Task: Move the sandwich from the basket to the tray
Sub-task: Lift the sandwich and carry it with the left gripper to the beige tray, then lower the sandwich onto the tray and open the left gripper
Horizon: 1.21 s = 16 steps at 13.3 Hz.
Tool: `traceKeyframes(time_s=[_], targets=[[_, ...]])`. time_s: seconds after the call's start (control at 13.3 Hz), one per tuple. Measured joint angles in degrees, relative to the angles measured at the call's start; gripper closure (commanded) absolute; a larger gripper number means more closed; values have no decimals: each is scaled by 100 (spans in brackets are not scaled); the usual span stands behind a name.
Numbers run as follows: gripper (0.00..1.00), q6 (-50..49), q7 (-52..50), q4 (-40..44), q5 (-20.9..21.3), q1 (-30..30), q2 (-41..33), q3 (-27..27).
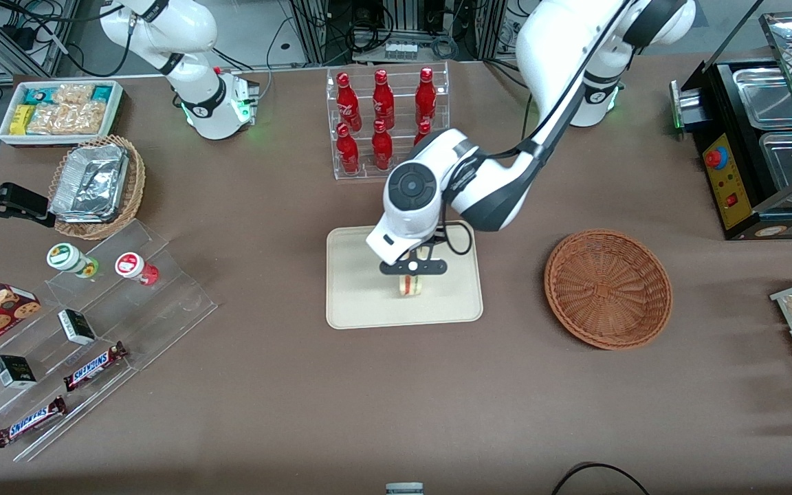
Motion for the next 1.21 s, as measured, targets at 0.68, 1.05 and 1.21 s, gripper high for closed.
traceKeyframes(time_s=[0.68,1.05,1.21], targets=[[100,41,-844,696,201,-97,745,34],[100,32,-892,663,208,-166,900,34],[100,65,-892,610,208,-229,954,34]])
